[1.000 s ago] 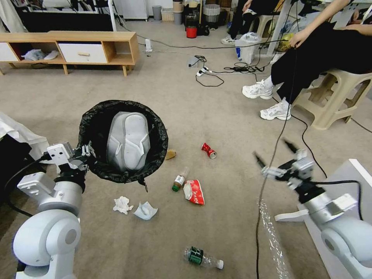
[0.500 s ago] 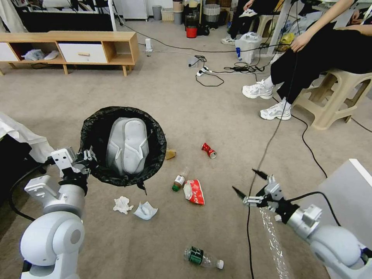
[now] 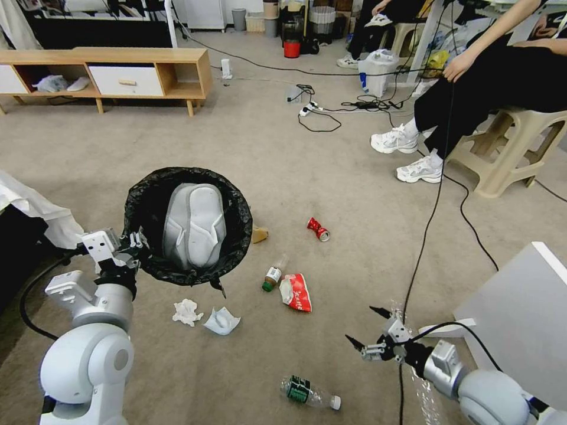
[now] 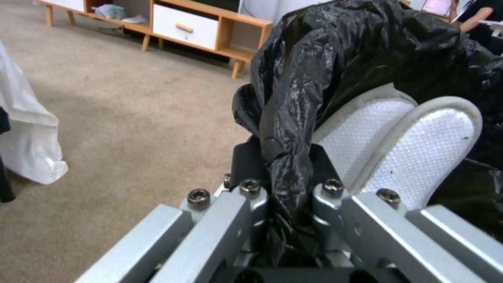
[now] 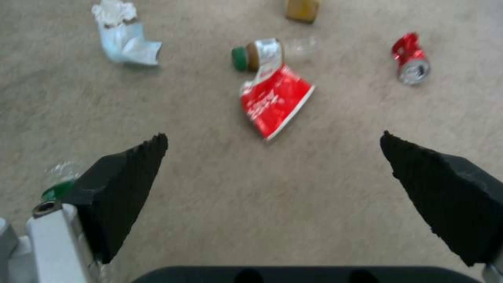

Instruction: Pick up the trash bin and place the garbage on the floor into it.

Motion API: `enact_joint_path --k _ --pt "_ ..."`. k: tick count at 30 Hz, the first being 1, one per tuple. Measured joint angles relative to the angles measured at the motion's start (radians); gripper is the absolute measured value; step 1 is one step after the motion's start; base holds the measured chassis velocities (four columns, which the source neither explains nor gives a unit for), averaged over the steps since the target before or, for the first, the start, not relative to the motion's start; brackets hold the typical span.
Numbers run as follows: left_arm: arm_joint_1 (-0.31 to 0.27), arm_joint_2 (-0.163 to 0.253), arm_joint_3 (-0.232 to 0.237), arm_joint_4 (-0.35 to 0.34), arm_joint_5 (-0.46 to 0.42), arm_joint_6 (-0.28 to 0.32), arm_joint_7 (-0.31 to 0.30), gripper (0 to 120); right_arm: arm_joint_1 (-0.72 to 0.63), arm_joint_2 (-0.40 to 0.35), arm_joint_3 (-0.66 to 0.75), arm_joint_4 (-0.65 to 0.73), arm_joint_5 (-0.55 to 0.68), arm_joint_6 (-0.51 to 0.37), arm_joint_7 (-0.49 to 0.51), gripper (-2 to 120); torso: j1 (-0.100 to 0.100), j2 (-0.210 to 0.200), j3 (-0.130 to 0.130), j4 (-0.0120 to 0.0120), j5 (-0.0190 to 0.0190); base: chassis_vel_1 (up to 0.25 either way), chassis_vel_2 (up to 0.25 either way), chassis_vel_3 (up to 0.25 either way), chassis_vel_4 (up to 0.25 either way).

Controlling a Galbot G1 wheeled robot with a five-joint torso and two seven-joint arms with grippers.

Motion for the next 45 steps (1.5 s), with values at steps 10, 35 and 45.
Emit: enact_joint_path --k 10,35,45 --pt "-0.008 0.0 -0.001 0.014 0.0 -0.002 0.0 4 0.058 -0.025 -0.109 -0.035 0.005 0.024 -0.007 100 0.0 0.0 0.0 0.0001 -0.0001 0.0 0.0 0.0 0.0" --pt "-0.002 -0.015 0.011 0.048 0.0 -0.02 0.001 4 0.224 -0.005 -0.347 -0.14 -0.034 0.126 -0.116 100 0.0 0.0 0.0 -0.0001 0.0002 0.0 0.0 0.0 0.0" --pt "-0.011 -0.013 0.018 0.057 0.001 -0.02 0.001 4 0.254 0.019 -0.384 -0.193 -0.048 0.151 -0.167 100 0.0 0.0 0.0 0.0 0.0 0.0 0.0 0.0 0.0"
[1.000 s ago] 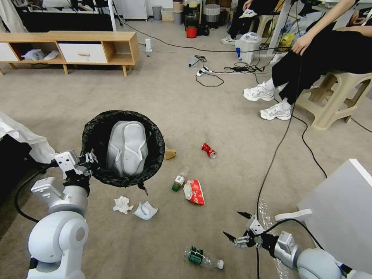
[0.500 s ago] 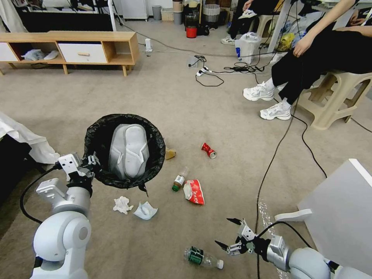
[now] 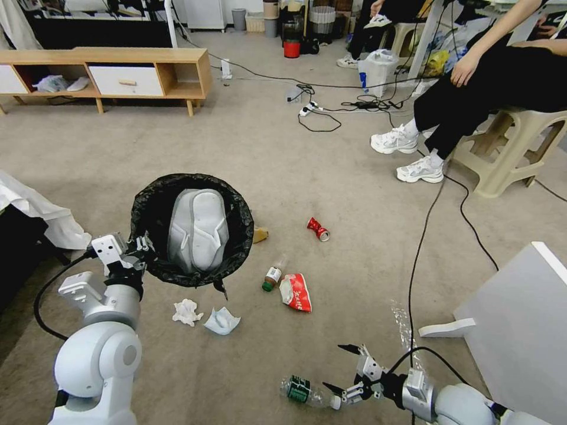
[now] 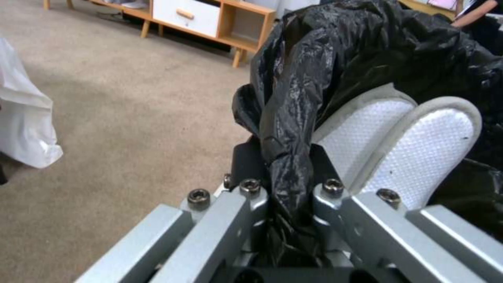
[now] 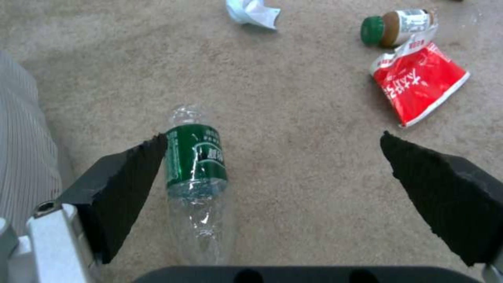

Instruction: Pick up the trash bin and place the garbage on the floor into it.

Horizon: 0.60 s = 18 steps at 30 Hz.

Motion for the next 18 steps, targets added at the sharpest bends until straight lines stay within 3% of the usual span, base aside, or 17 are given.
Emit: enact_joint_path --k 18 --pt "-0.032 0.0 0.066 0.042 0.017 -0.007 0.002 4 0.083 0.072 -0.033 -0.106 -0.046 0.037 -0.114 100 0.0 0.0 0.0 0.0001 0.0 0.0 0.0 0.0 0.0"
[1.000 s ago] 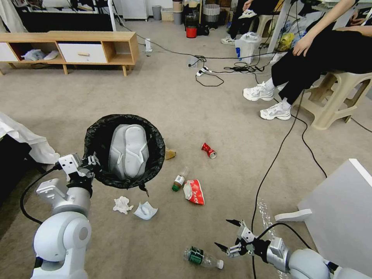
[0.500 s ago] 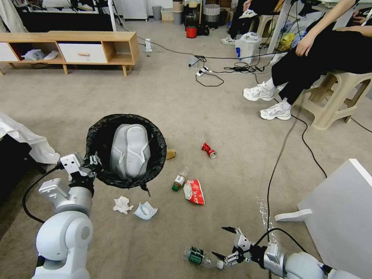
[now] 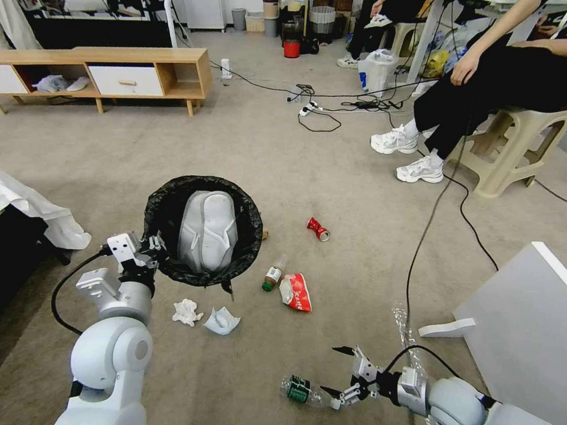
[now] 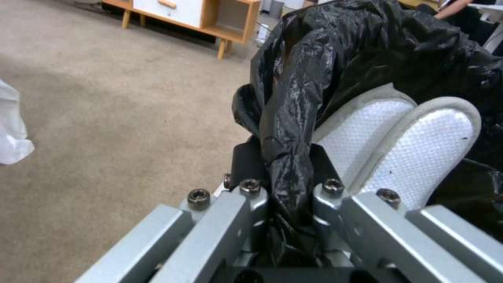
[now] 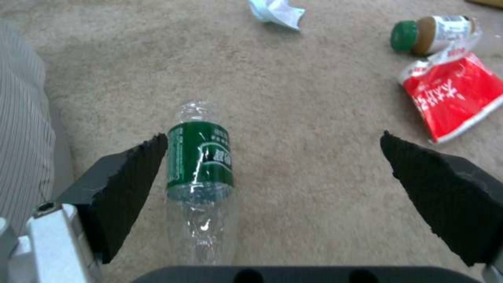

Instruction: Pick up the trash bin and place the garbage on the floor into it.

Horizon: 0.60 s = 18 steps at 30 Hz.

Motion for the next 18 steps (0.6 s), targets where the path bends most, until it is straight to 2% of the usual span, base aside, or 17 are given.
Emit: enact_joint_path --k 8,12,18 --pt "-0.013 -0.004 0.024 0.024 0.013 -0.006 0.0 4 0.094 0.09 -0.086 -0.105 -0.007 0.044 -0.09 100 0.0 0.0 0.0 0.0 0.0002 0.0 0.0 0.0 0.0" --pt "-0.013 -0.004 0.027 0.026 0.015 -0.008 0.0 4 0.102 0.098 -0.095 -0.119 -0.004 0.055 -0.112 100 0.0 0.0 0.0 0.0 -0.0001 0.0 0.0 0.0 0.0" --pt "-0.012 -0.006 0.03 0.031 0.016 -0.013 0.001 4 0.115 0.121 -0.1 -0.162 -0.024 0.086 -0.204 100 0.0 0.0 0.0 -0.0001 0.0001 0.0 0.0 0.0 0.0"
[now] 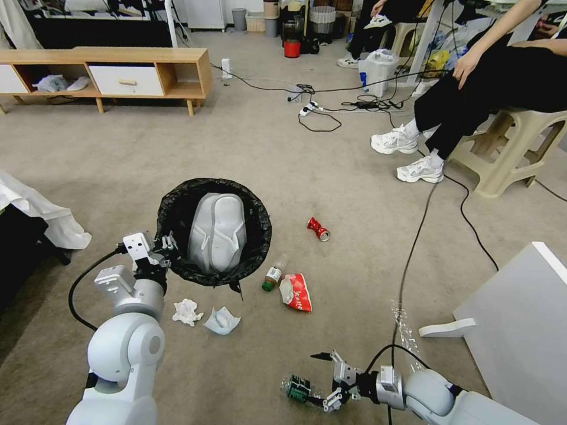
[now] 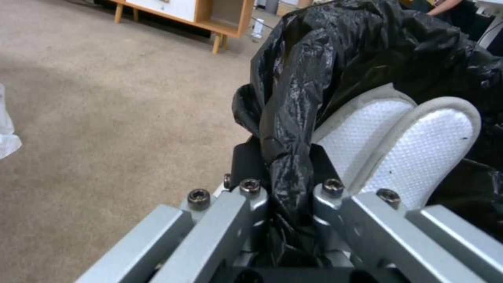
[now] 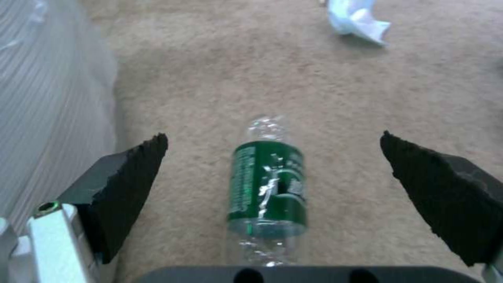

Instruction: Pick up the trash bin and place the garbage on the floor into it.

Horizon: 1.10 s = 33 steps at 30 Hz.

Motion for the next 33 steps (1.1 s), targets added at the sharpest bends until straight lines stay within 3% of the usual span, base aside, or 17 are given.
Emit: enact_joint_path --k 11,33 --pt "0.007 0.0 0.006 0.003 0.007 -0.007 0.001 4 0.007 0.051 0.019 -0.12 -0.074 0.053 -0.069 100 0.0 0.0 0.0 0.0 -0.0001 0.0 0.0 0.0 0.0" --pt "0.027 -0.005 0.013 0.0 0.028 -0.027 0.01 4 0.044 0.134 0.025 -0.286 -0.088 0.097 -0.094 100 0.0 0.0 0.0 0.0 0.0 0.0 0.0 0.0 0.0"
